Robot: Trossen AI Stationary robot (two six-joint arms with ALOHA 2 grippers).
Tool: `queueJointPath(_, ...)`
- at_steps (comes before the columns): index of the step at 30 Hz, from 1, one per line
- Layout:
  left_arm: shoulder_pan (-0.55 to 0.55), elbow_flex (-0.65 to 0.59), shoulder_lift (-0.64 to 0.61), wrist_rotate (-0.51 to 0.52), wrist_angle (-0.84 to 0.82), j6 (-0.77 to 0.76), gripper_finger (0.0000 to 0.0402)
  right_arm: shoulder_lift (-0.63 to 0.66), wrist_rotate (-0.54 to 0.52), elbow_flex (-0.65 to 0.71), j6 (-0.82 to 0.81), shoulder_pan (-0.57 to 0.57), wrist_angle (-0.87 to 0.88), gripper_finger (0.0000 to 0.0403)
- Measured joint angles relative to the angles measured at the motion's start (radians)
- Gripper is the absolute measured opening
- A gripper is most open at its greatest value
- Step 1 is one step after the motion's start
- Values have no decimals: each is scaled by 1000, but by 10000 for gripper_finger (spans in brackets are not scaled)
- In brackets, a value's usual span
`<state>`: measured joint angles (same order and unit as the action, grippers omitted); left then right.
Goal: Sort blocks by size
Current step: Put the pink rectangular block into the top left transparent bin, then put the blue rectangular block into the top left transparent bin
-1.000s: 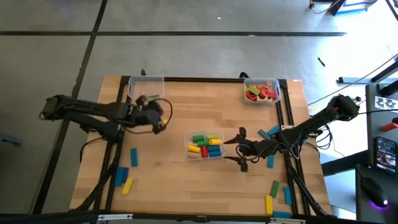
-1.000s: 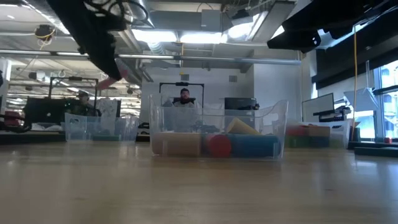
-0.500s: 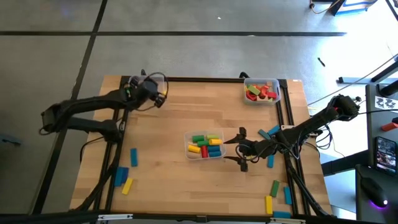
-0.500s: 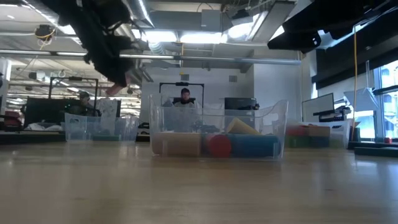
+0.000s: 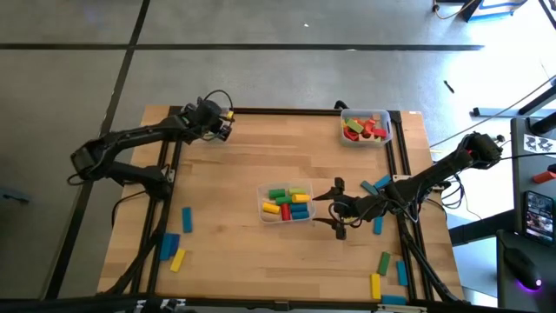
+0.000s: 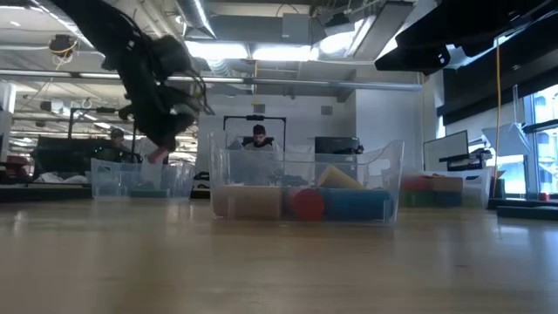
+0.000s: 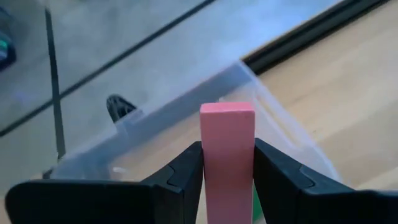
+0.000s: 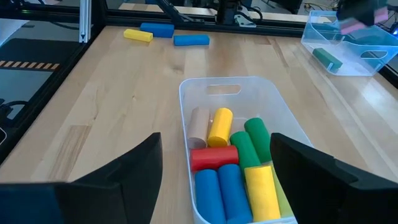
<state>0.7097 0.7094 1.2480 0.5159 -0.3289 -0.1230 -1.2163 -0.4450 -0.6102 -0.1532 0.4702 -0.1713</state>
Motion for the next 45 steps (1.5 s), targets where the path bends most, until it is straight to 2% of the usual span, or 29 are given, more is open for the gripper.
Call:
queueJointPath(8,54,-1,119,-4,18,-157,121,0,0,0,0,0,16,285)
queueJointPath(14,64,-1,127,-84,44,-179,121,0,0,0,1,0,17,285)
queueJointPath(18,64,-1,127,-88,68,-146,124,0,0,0,1,0,17,285)
queueJointPath(28,64,0,127,-114,100,-93,193,0,0,0,1,0,17,285)
queueJointPath(32,51,0,100,-114,77,-57,209,0,0,0,1,0,18,285)
queueJointPath(37,-13,5,0,-113,-15,-22,210,0,0,0,1,0,18,285)
queueJointPath(45,-274,9,-170,-223,-152,-22,207,0,0,0,-1,0,17,285)
